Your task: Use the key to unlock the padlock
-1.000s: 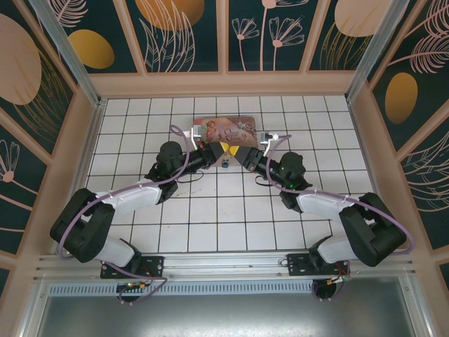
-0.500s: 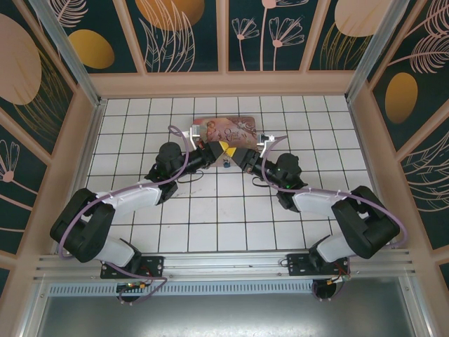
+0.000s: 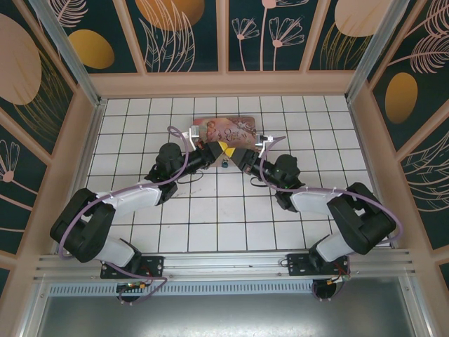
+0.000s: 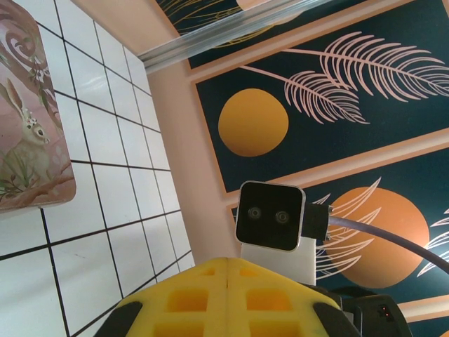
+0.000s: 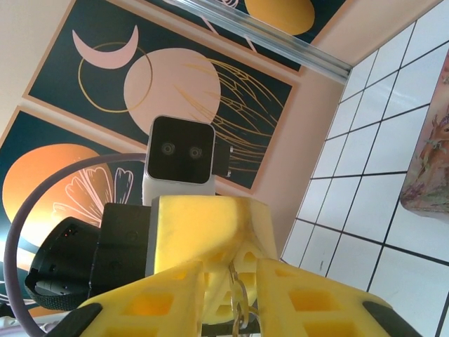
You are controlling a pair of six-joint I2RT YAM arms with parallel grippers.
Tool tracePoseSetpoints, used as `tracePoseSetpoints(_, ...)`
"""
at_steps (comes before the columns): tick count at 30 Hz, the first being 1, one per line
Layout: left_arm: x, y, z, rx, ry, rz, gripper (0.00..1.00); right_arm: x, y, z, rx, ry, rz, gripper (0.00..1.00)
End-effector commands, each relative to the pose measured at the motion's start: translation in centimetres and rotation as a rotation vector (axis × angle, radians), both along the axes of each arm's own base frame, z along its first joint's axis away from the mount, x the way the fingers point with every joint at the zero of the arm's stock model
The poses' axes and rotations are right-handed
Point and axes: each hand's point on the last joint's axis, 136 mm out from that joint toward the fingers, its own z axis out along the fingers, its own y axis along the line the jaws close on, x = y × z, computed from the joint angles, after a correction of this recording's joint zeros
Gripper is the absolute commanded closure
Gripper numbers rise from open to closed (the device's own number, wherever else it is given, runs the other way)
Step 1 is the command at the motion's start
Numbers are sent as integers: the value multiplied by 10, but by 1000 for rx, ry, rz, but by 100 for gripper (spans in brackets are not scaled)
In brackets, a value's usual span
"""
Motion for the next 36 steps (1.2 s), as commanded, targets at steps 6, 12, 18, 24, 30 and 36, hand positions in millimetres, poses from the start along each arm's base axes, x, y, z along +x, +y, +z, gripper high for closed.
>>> tracePoseSetpoints(6,0,4,13,-34,-41,17,100,-4,3,10,38,-34,14,81)
tracePoseSetpoints(12,-1,5,11,-33,-39,19,100,-3,0,10,37,-31,-2,82)
tracePoseSetpoints(18,-2,8,10,-31,-35,28,100,-2,-2,9,35,-27,-6,84)
tracePoseSetpoints(24,-2,8,11,-29,-40,31,100,-3,-2,9,35,-24,-4,100)
tracePoseSetpoints(30,-1,10,8,-18,-34,43,94,-2,-5,7,34,-18,-14,100)
tracePoseSetpoints(36,2,32,-12,152,-43,144,24,12,-26,-6,-10,29,-72,100)
